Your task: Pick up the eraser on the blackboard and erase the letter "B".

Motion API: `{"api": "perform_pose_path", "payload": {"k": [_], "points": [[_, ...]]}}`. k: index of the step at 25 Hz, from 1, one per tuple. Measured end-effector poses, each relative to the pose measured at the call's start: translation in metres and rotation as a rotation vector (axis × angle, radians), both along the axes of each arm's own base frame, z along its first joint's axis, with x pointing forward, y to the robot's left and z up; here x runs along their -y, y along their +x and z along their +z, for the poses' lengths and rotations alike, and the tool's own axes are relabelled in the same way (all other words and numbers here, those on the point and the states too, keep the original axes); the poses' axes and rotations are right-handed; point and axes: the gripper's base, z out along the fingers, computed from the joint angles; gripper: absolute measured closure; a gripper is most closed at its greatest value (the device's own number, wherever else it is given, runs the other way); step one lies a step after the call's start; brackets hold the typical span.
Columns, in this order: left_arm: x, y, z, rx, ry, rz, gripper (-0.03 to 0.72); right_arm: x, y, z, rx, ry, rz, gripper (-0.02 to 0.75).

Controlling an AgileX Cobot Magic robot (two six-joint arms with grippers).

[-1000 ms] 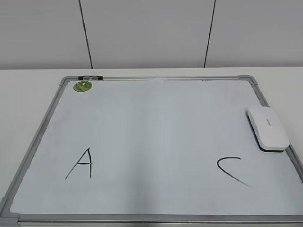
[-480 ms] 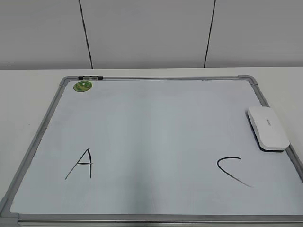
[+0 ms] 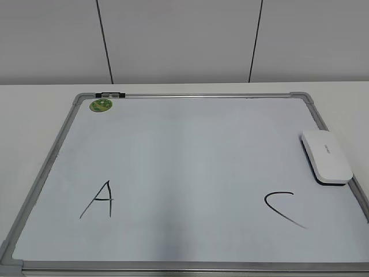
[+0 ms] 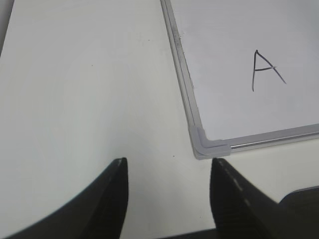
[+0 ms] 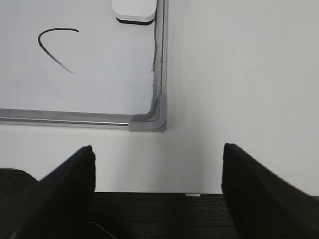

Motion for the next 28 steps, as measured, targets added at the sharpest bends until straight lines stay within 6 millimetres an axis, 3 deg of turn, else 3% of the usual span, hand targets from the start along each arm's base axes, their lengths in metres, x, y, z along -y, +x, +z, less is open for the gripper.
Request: {"api": "perform_pose_path", "payload": {"k": [11,20,28], "points": [[0.000,0.000,0.000,0.002,0.000,0.000,0.299,0.000,-0.002,0.000,0.013,0.001,-0.001,0.150],[-0.001,-0.018,0.000,0.117,-0.001,0.024,0.299,0.001,-0.027,0.003,0.185,0.009,0.000,0.151],[-0.001,-0.018,0.000,0.120,-0.001,0.024,0.299,0.001,-0.039,0.002,0.260,0.012,-0.001,0.151]]}}
